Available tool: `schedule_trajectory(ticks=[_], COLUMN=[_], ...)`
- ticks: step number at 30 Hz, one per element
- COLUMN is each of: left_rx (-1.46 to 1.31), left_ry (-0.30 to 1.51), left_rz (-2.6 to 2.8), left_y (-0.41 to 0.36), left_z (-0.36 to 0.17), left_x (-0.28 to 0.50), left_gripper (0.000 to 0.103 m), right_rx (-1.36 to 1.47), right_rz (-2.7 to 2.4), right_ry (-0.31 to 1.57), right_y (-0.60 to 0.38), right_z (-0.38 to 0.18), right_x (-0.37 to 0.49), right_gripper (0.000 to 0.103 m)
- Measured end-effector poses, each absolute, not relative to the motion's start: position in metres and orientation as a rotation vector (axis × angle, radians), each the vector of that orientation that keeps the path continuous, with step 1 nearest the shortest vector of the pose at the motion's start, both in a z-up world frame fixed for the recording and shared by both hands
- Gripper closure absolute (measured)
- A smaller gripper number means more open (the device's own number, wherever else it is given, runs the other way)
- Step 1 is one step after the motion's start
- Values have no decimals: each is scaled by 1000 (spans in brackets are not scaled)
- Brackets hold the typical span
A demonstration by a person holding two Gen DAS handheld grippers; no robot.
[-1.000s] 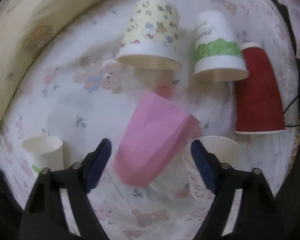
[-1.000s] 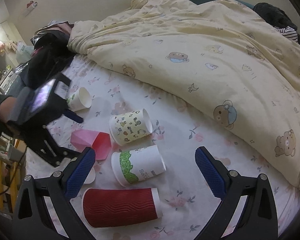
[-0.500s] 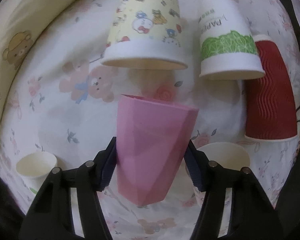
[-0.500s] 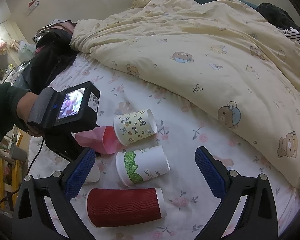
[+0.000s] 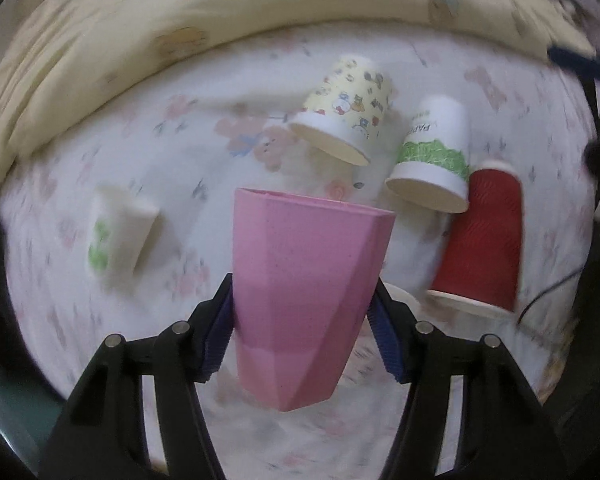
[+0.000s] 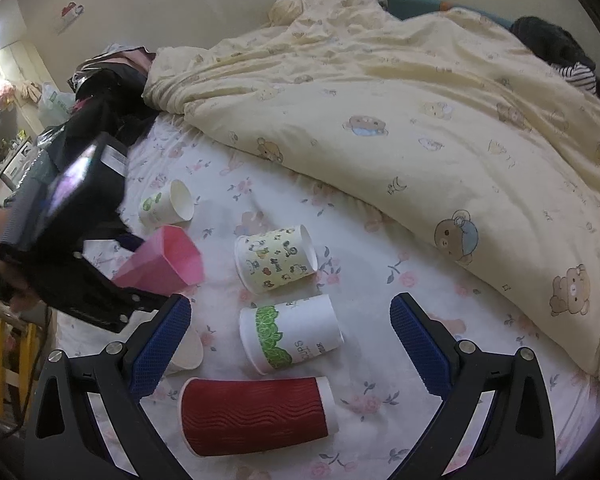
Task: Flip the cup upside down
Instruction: 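Close the left gripper on the pink cup and lift it, then lower the pink cup upright onto the bed and open the left gripper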
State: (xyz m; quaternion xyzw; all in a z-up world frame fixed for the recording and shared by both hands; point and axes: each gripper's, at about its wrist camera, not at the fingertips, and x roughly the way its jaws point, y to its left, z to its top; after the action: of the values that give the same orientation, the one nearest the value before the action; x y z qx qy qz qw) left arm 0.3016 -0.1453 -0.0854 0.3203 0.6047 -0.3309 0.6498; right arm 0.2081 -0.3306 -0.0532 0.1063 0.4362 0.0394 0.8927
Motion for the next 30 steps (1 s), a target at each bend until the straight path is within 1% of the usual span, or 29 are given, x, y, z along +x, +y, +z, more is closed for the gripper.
schedule_trajectory(ticks=[3,4,6,12,14,21,27,30], left_rx=[619,582,515,303,237,-97,-301,-367], left_ry=[1363,1363,1369,1401,1387,1438,1530,1561], left_rz=[-675,-647,-583,-441,-388,-274,-234,-187], left_y=[-132,-143,-137,-102,-90,-48,-40,-43], left_z=[-58,-53,-41,-19,-14,-28,-70,-92], left_x=[287,286,273,225,203,135,93,80], left_gripper=[45,45,45,45,45,45,45,45], right_rx=[242,247,230,217,215,211,189,226], right_rz=[111,121,124,153,162,190,166,149], right_ry=[897,891,879,827,821,826,803,827], right_y=[-324,-322,-316,-299,-293,-277,-270,-275], right_z=[-49,-46,-37,-10,-5,4,-9,-23], right_x=[198,193,184,144,127,70,23,13], right_gripper=[1,1,1,1,1,1,1,1])
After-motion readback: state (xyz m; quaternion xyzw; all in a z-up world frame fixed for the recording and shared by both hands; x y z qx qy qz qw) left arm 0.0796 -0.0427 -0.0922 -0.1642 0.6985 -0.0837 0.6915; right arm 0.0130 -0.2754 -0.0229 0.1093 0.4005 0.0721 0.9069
